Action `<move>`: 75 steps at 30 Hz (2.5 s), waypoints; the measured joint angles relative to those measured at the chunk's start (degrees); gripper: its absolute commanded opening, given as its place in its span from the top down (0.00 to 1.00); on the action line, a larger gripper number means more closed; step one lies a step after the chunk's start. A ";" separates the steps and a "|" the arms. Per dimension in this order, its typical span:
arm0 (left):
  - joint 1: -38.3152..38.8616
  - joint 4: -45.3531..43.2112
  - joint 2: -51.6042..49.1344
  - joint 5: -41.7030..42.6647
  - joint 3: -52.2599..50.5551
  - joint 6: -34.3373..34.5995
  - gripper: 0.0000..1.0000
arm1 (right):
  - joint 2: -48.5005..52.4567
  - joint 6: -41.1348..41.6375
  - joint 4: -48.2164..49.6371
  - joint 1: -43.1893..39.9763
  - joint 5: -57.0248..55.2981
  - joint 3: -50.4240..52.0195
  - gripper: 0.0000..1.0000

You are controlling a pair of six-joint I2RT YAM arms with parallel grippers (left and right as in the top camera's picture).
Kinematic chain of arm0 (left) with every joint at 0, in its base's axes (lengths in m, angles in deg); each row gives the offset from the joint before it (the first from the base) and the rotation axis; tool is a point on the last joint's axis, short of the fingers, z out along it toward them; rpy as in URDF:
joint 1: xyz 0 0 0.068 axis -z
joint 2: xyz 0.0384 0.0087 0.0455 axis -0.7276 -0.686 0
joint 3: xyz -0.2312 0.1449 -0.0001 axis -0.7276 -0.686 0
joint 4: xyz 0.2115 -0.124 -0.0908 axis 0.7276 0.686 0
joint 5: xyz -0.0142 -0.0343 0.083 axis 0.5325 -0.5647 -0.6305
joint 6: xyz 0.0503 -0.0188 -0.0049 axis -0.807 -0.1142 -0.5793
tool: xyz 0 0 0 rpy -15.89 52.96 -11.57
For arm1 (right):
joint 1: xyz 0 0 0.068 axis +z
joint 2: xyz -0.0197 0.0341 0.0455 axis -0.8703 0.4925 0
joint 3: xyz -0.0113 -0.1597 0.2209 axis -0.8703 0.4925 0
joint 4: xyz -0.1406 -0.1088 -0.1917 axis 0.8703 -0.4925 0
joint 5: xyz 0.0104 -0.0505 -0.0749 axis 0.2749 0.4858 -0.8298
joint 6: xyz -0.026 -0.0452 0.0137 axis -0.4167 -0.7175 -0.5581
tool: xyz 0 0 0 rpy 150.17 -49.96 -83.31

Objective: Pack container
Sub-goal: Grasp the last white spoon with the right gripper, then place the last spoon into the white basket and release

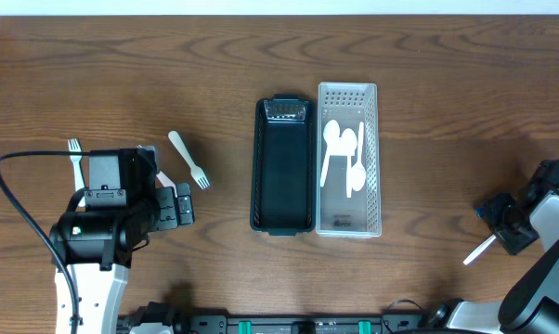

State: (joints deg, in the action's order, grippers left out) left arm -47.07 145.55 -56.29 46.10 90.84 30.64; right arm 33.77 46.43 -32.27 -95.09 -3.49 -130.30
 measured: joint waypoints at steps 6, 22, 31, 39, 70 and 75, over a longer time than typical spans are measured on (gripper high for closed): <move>0.00 0.00 0.00 0.00 0.00 0.02 0.02 | -0.09 0.48 0.13 0.00 -0.07 0.11 0.81; 0.00 0.02 0.00 0.00 0.00 0.02 0.02 | -0.55 0.39 -1.49 0.90 7.87 -1.42 0.99; 0.00 0.02 0.00 0.00 0.00 0.00 0.02 | -9.62 -2.01 -8.79 19.04 13.46 -20.22 0.99; 0.00 0.00 0.00 0.00 0.00 0.02 0.02 | -10.71 -2.78 -7.04 40.61 13.92 -28.41 0.99; 0.00 0.15 0.00 0.37 0.07 0.07 0.02 | 6.75 -12.52 -13.57 55.06 1.57 -36.72 0.35; 0.00 1.55 -0.57 1.49 3.76 2.01 0.02 | -4.22 -13.94 -16.96 50.77 -7.10 -42.86 0.06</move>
State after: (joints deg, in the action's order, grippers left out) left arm -47.07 147.10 -56.86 47.59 94.60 32.65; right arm 29.55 32.48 -49.23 -44.31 -10.60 -173.16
